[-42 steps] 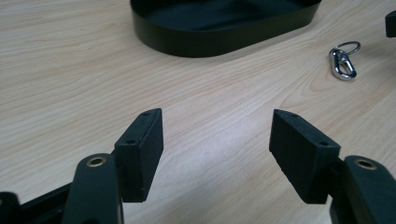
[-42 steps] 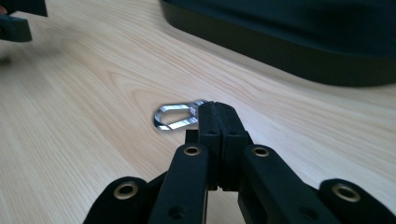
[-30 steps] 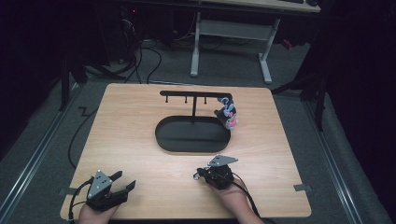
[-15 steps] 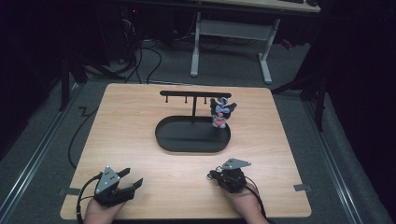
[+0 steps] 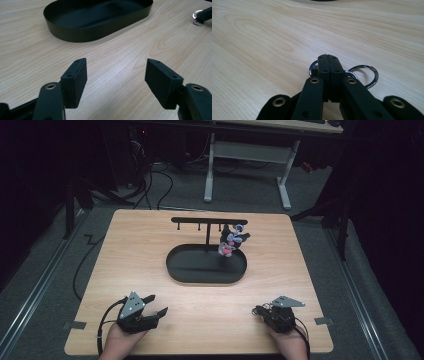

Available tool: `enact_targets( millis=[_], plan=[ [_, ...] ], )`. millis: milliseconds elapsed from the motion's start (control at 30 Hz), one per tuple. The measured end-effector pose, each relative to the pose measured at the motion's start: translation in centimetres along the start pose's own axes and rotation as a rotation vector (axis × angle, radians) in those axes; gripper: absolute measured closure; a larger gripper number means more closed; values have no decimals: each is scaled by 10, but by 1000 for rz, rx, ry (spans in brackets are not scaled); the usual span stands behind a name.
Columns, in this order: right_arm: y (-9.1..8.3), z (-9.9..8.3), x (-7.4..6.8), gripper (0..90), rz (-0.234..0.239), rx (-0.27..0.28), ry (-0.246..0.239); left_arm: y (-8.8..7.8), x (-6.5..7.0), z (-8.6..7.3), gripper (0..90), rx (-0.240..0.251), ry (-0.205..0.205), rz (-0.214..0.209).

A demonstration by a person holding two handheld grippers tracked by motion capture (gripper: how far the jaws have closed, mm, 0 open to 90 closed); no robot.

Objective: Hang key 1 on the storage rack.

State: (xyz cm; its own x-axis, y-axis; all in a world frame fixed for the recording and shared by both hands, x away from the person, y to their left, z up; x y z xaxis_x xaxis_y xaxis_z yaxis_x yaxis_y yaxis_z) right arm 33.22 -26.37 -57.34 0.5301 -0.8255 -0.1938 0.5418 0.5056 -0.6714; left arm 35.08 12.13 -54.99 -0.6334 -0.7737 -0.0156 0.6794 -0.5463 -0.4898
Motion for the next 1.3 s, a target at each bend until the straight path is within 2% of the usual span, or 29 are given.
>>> enact_targets(
  millis=[133, 300, 367, 467, 633, 833, 1000, 1167, 1300],
  plan=[
    [-3, -2, 5, 897, 2, 6, 16, -1, -1, 0, 351, 3, 0, 0],
    [-9, 4, -2, 882, 13, 34, 3, -5, -5, -2, 350, 4, -16, 9],
    [-17, 4, -1, 890, -3, 42, 1, -7, -7, -2, 351, 8, -21, 14],
    [-26, -2, 5, 900, -31, 36, 28, -8, -9, -3, 352, 7, -24, 19],
    [-30, -13, 15, 900, -54, 9, 65, -10, -8, -4, 352, 4, -23, 24],
    [-22, -11, 25, 900, -81, -20, 59, -15, -11, -9, 352, -2, -28, 44],
    [-12, -1, 33, 900, -90, -22, 55, -25, -16, -16, 353, -6, -44, 74],
    [4, 13, 36, 900, -74, -23, 33, -39, -23, -23, 354, -4, -66, 107],
    [16, 23, 32, 900, -59, -29, 10, -47, -27, -27, 354, -3, -80, 124]
  ],
)
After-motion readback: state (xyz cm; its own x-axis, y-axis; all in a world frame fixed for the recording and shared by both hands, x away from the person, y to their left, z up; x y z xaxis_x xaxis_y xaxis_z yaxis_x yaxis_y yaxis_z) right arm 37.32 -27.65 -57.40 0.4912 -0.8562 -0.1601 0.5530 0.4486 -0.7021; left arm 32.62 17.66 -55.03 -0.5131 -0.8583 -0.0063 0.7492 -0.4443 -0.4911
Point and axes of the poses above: each handheld gripper's, and its own axes: y roughly forward along the jaws, z roughly out of its top, x roughly to its right, the point moved 7 cm from there along y, roughly forward along the jaws, and after that the axes turned 8 degrees about z, right-handed, at the moved point
